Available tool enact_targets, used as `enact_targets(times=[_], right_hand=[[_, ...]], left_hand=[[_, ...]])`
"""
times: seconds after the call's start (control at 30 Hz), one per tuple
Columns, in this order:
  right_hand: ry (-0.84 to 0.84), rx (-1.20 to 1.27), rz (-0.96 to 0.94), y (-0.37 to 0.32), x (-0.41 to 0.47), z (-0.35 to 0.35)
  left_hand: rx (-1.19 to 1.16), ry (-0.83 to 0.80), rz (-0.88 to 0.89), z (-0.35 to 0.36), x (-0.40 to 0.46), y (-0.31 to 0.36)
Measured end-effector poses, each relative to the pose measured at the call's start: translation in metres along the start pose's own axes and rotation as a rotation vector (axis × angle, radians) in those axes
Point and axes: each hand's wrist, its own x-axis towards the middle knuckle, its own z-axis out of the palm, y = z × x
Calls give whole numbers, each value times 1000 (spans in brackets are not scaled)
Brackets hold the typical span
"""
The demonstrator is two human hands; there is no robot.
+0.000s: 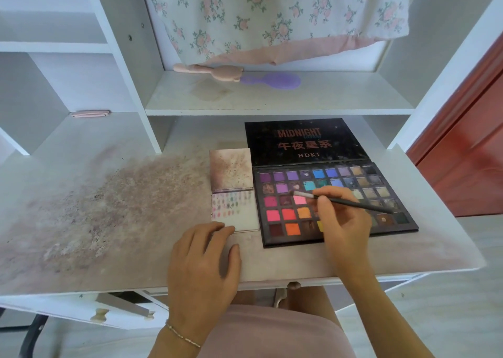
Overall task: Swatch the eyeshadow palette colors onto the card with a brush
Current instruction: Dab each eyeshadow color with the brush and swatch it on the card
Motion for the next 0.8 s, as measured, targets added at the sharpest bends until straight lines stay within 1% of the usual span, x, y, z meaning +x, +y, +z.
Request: enact_targets(times=[0.1, 0.2, 0.37, 0.5, 0.6, 0.8], right_hand=[[78, -12, 44, 7, -1, -26], [143, -57, 104, 16, 2, -48], [236, -179, 171, 26, 14, -79], [297, -307, 188, 31, 19, -92], [263, -381, 202, 34, 20, -93], [104, -464, 192, 33, 18, -89]], left_hand=[[-15, -76, 118, 8, 1, 15], [-18, -113, 164, 15, 8, 28], [-41, -80, 126, 23, 15, 33], [-30, -70, 83, 26, 16, 32], [-20, -55, 72, 27, 15, 31], [-34, -50, 61, 27, 12, 30]])
